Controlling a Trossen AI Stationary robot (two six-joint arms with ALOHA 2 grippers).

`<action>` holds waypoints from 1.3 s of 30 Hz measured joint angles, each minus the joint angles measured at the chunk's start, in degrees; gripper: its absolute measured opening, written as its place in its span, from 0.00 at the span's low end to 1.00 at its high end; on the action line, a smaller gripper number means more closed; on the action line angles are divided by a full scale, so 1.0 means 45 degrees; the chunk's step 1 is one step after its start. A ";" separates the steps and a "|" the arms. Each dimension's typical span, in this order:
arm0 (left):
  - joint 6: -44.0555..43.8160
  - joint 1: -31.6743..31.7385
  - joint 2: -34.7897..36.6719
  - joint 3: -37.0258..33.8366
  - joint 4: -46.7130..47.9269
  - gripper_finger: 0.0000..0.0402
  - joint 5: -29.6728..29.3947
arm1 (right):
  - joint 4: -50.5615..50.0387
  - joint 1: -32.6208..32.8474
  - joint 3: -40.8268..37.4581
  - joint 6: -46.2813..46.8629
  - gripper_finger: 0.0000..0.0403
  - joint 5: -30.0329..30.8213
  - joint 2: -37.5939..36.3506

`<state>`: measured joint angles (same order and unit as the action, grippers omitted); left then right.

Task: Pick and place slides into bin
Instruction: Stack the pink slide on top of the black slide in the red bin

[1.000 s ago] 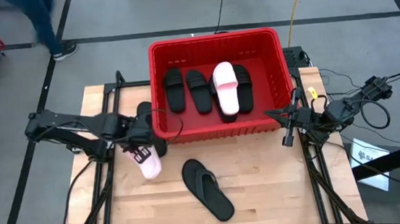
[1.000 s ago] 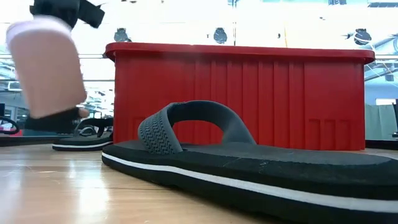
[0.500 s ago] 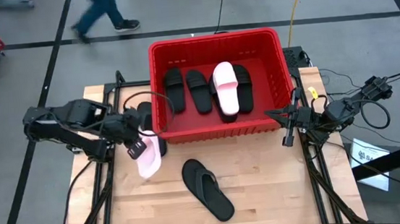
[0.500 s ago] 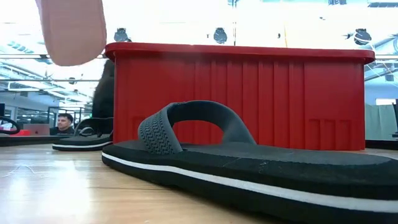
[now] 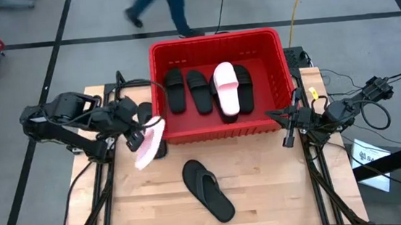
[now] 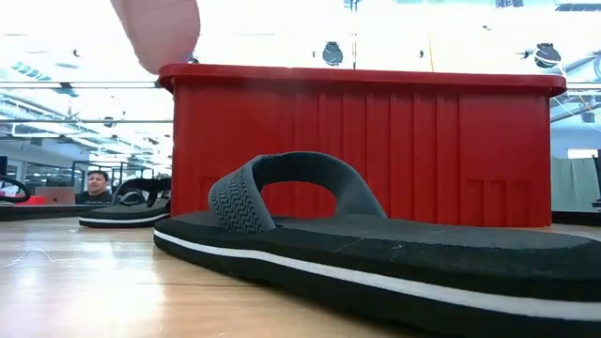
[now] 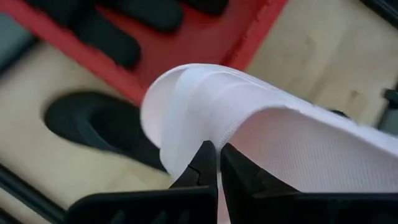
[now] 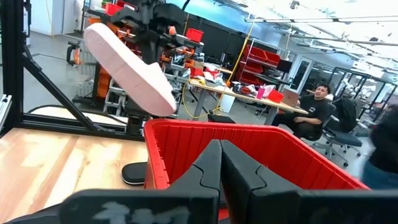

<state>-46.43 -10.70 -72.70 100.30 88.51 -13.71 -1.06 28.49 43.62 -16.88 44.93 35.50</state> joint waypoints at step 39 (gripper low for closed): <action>1.2805 0.3862 -0.5854 0.0251 -1.1974 0.00 -0.5357 | 0.2069 -0.3636 0.0005 -0.0846 0.00 0.0962 0.2380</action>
<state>11.20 6.68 -99.04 101.43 34.62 -37.82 8.25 12.13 43.64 -20.69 49.25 46.21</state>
